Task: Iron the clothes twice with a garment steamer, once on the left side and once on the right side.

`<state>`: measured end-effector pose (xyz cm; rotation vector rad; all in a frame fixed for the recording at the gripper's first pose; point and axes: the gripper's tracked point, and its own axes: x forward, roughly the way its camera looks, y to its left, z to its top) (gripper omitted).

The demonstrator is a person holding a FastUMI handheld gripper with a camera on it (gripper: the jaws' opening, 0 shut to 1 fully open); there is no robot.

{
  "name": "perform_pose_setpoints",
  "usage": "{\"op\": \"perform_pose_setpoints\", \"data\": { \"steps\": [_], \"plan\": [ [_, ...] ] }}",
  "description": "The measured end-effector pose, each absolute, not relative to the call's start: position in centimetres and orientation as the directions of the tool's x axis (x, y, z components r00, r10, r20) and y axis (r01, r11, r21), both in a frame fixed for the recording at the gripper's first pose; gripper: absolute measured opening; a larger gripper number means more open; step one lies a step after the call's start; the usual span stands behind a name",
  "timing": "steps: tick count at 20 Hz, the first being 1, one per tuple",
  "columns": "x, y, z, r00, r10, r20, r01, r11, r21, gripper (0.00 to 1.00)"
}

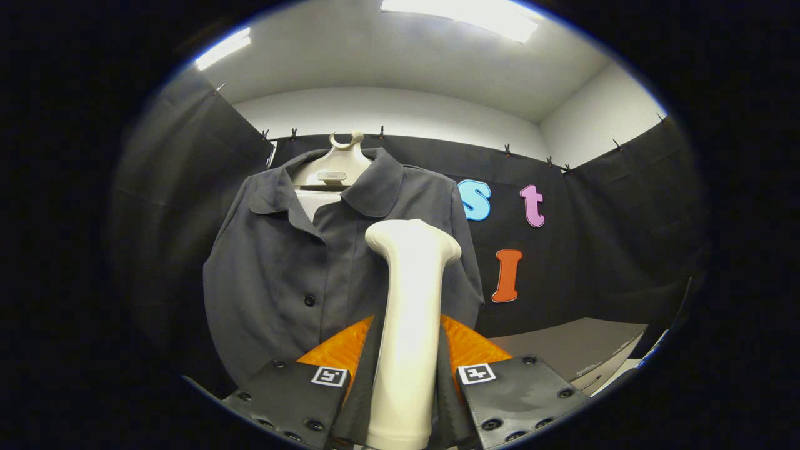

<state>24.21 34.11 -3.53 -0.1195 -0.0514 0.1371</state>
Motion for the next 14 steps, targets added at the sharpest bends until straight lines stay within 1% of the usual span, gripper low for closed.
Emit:
{"op": "perform_pose_setpoints", "data": {
  "steps": [14],
  "plan": [
    [21.6,32.8,-7.9,0.987,0.155,-0.039,-0.159,0.975,-0.158,0.5]
  ]
}}
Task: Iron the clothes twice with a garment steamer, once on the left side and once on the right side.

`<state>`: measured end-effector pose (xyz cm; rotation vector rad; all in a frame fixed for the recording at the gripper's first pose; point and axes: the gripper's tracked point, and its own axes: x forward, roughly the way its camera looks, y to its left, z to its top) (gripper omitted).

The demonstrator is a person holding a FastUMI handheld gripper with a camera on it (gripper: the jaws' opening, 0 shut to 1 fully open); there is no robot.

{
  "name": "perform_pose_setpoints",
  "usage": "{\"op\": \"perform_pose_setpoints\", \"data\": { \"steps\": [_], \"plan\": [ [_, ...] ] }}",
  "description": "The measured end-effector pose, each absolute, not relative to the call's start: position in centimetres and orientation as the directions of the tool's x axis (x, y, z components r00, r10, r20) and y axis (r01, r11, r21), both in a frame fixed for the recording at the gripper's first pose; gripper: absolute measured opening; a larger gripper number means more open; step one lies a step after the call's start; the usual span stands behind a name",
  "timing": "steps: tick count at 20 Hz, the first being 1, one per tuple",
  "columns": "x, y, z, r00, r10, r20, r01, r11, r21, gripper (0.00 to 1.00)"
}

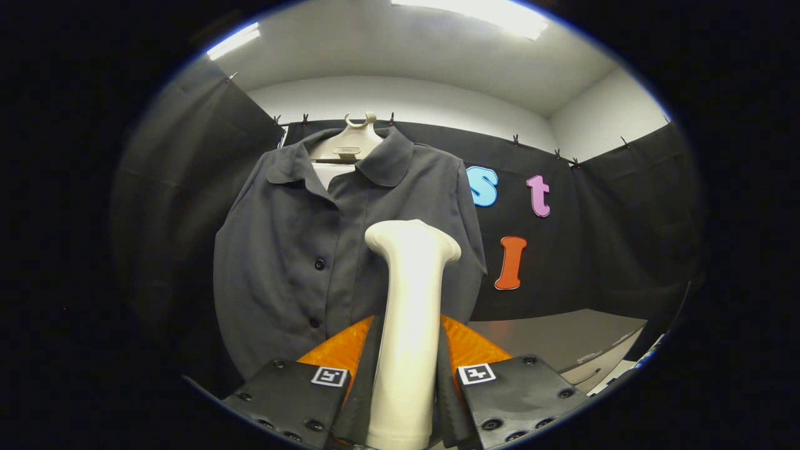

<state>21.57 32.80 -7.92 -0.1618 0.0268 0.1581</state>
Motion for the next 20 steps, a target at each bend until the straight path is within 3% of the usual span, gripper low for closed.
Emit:
{"op": "perform_pose_setpoints", "data": {
  "steps": [20],
  "plan": [
    [17.8,31.0,-14.5,0.97,0.162,-0.179,-0.192,0.967,-0.169,0.5]
  ]
}}
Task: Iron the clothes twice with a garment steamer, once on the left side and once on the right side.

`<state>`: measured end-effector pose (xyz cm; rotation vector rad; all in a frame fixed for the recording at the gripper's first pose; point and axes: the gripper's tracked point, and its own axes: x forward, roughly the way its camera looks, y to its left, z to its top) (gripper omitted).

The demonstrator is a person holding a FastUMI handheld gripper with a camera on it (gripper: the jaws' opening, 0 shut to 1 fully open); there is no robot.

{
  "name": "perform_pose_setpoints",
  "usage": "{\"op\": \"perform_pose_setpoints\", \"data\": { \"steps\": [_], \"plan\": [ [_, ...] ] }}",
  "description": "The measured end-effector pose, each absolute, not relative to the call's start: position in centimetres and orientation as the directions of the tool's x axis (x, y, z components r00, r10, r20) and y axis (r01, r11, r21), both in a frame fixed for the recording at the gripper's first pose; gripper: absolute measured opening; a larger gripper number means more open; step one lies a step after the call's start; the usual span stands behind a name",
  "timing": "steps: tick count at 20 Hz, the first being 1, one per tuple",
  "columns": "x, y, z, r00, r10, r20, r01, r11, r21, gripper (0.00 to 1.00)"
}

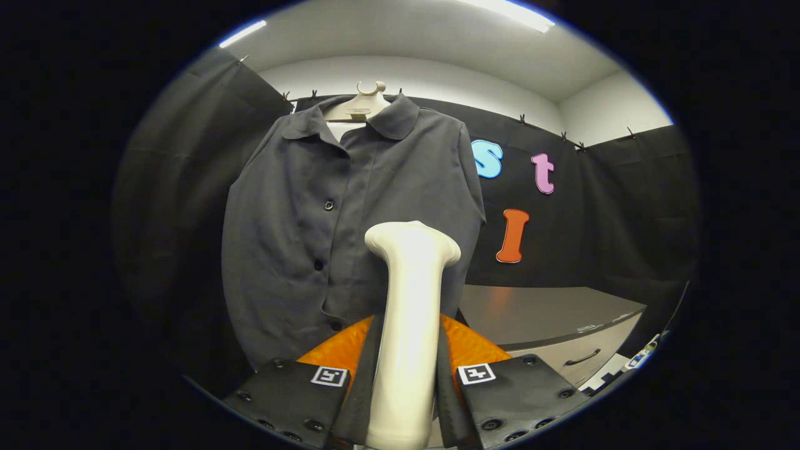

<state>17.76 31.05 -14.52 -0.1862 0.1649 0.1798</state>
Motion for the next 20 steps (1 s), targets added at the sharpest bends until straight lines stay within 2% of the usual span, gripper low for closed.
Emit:
{"op": "perform_pose_setpoints", "data": {
  "steps": [20],
  "plan": [
    [15.6,30.5,-21.2,0.925,0.167,-0.341,-0.231,0.96,-0.155,0.51]
  ]
}}
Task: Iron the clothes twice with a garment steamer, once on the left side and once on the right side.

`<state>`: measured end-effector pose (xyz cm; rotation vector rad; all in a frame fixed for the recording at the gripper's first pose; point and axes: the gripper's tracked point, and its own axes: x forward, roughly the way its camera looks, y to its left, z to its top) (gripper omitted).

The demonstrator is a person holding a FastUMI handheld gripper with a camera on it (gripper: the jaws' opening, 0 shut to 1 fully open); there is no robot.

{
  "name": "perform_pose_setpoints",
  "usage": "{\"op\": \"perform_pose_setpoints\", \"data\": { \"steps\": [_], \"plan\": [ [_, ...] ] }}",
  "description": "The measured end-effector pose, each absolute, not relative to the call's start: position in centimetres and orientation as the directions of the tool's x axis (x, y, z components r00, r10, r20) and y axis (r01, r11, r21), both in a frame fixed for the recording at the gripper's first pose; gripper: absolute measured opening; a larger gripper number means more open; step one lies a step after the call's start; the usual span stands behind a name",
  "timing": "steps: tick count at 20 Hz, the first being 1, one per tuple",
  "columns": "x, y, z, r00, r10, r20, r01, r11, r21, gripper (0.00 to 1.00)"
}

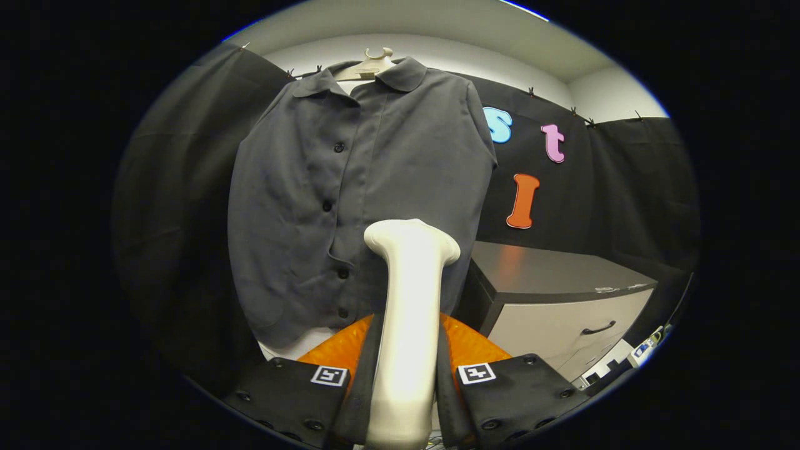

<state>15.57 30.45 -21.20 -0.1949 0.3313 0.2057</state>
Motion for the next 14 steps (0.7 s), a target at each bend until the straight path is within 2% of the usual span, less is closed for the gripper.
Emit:
{"op": "perform_pose_setpoints", "data": {
  "steps": [10,14],
  "plan": [
    [13.8,30.0,-25.1,0.878,0.169,-0.448,-0.235,0.967,-0.095,0.49],
    [13.4,30.1,-25.4,0.877,0.171,-0.449,-0.242,0.965,-0.105,0.48]
  ]
}}
